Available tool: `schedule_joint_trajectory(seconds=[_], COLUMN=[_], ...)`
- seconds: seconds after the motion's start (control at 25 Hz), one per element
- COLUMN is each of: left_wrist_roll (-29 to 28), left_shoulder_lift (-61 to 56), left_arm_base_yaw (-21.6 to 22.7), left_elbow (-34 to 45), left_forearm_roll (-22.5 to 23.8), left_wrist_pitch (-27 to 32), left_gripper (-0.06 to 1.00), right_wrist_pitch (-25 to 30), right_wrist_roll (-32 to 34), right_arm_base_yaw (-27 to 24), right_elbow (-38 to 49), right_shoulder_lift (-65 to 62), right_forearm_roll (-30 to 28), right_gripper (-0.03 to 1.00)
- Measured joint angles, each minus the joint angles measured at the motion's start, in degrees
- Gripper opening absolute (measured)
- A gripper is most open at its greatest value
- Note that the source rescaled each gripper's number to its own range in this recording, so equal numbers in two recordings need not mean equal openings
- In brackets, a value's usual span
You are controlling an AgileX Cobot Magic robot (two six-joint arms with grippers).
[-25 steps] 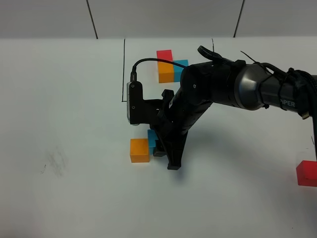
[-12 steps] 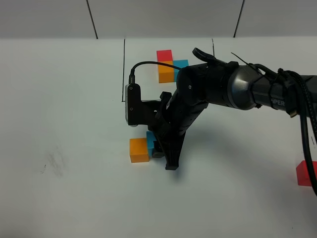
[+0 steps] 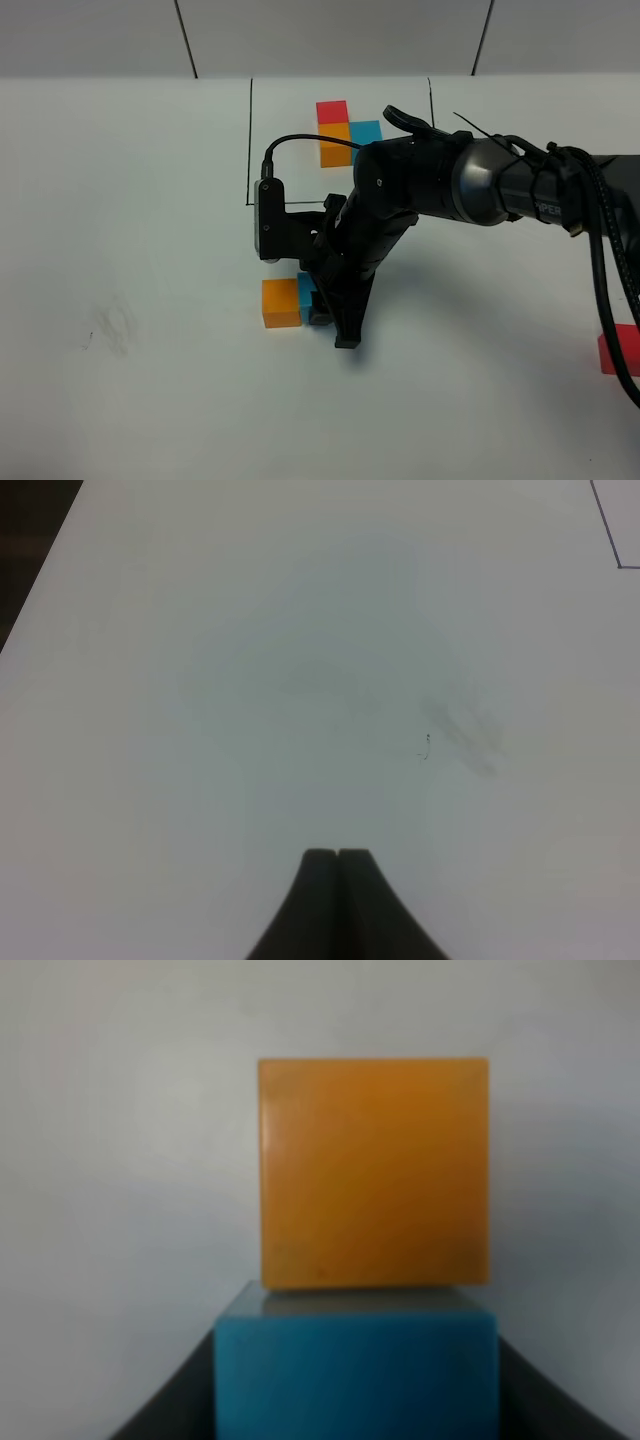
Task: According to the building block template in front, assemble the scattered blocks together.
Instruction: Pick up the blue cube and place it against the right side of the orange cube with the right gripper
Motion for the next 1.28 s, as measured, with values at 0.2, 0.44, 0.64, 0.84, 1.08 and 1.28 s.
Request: schedule_joint_trajectory(seconds=[0.2, 0.44, 0.64, 0.84, 1.08, 1.28], left_wrist_roll=[0.0, 0.0, 0.0, 0.0, 0.0, 0.0], left_shoulder_lift=[0.0, 0.0, 0.0, 0.0, 0.0, 0.0], left_arm_base_yaw=[0.0, 0.0, 0.0, 0.0, 0.0, 0.0], left_elbow=[0.0, 0.0, 0.0, 0.0, 0.0, 0.0], left_forearm_roll=[0.0, 0.0, 0.0, 0.0, 0.0, 0.0], left_wrist_pitch=[0.0, 0.0, 0.0, 0.0, 0.0, 0.0], left_gripper=[0.00, 0.00, 0.00, 0.00, 0.00, 0.00], right_wrist_pitch=[0.0, -0.3, -1.2, -1.9, -2.0, -2.0], right_wrist_roll=[0.0, 0.0, 0.0, 0.0, 0.0, 0.0], right_arm_base_yaw=[0.0, 0.0, 0.0, 0.0, 0.0, 0.0], right_elbow=[0.0, 0.0, 0.0, -0.2, -1.5, -1.7], right_shoulder_lift=[1.7, 2.5, 2.5, 2.5, 3.0, 3.2], right_forearm_roll=[0.0, 0.2, 0.2, -0.1, -1.8, -2.5], right_gripper=[0.43, 0.43, 0.43, 0.43, 0.43, 0.43])
